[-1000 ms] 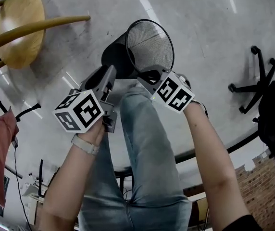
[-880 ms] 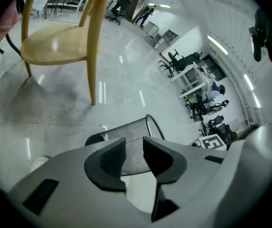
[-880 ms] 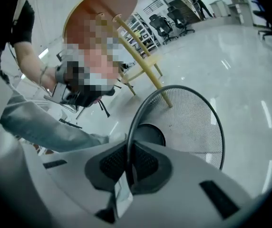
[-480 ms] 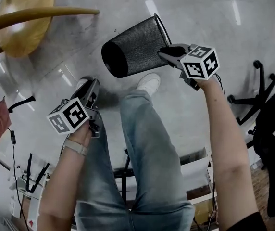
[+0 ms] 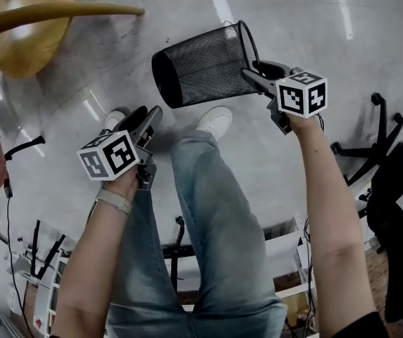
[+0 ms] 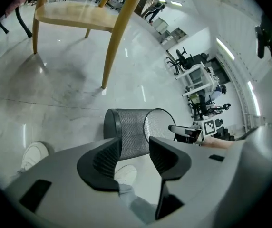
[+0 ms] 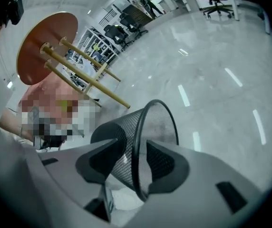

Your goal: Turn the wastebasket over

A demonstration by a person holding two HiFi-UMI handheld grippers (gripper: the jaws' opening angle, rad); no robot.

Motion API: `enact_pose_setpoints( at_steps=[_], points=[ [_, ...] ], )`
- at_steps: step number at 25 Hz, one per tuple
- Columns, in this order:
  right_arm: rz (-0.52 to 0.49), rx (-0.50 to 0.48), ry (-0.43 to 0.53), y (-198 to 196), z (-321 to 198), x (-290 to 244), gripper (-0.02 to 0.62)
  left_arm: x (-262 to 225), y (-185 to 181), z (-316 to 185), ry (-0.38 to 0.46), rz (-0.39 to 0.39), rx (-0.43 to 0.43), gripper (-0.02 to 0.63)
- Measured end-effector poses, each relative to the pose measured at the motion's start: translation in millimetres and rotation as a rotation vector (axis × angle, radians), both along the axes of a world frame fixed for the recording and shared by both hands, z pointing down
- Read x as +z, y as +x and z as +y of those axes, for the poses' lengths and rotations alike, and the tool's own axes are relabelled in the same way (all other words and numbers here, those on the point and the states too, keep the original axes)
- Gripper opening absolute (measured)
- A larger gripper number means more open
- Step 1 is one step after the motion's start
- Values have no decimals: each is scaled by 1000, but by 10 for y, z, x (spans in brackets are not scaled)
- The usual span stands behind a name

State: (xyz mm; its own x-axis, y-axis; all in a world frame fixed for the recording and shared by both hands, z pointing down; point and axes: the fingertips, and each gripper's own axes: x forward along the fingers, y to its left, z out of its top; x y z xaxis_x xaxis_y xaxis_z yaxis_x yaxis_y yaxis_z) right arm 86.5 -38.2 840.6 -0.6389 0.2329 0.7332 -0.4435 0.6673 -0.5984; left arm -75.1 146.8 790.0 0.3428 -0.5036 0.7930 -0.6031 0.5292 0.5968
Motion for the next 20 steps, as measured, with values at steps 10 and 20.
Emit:
enact_pose_setpoints(
  at_steps=[10,20],
  points=[
    [119,-27,248,-31,23,-314,276,575,-39,-232,123,-42,25,328],
    [256,59,370,140,-69,-233,63,894,93,-457,243,64,-41,331]
  ],
)
